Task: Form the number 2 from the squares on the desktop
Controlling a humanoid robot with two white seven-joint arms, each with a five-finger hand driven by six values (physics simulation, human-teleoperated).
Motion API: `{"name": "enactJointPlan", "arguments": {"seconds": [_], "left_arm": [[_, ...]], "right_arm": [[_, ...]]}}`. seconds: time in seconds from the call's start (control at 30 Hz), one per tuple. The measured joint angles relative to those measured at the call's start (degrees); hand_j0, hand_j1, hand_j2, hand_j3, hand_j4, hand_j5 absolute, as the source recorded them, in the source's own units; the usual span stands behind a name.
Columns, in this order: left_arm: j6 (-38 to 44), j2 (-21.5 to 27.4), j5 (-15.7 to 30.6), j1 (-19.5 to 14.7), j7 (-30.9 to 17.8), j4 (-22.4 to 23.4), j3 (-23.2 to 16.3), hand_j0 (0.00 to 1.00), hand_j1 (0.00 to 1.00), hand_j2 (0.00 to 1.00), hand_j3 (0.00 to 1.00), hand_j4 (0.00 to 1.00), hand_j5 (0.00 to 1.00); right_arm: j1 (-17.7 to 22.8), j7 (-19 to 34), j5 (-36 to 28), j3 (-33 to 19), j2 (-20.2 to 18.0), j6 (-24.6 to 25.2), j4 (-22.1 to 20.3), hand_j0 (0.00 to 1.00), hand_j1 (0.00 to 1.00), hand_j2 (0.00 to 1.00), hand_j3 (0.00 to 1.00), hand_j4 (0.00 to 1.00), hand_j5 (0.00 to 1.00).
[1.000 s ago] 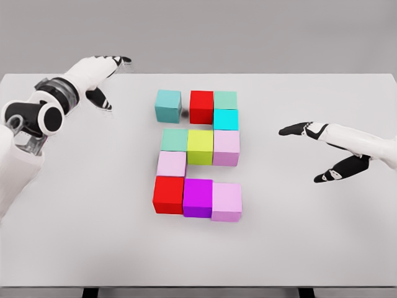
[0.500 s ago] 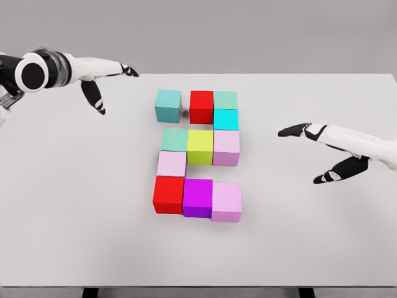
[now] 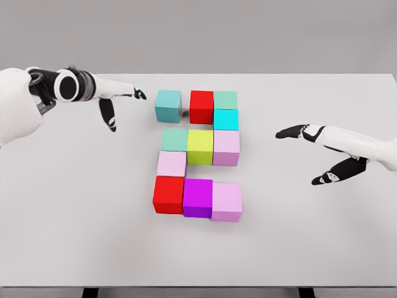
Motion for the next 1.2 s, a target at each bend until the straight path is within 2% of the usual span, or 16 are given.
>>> {"name": "enactJointPlan", "arguments": {"seconds": [0.27,0.6,1.2], "left_arm": [[0.12,-1.87,0.02,0.00,0.00,0.42,-1.44,0.99,0.99,0.99,0.99,0.99,0.99],[0.17,-1.85,0.09,0.18,0.00,0.48,-1.95,0.99,0.99,0.99,0.99,0.99,0.99],[0.14,-3.55,-0.03,0.18,0.00,3.77,-2.83,0.99,0.99,0.99,0.99,0.99,0.99]], "right_arm": [[0.00,0.00,0.06,0.15,0.08,0.00,-0.21,1.00,1.00,1.00,1.00,1.00,1.00],[-0.18,0.00,0.13,0.63,0.11,0.00,-0.18,1.00,1.00,1.00,1.00,1.00,1.00],[-0.18,0.00,0.19,1.05,0.12,0.00,-0.25,1.00,1.00,1.00,1.00,1.00,1.00]]}}
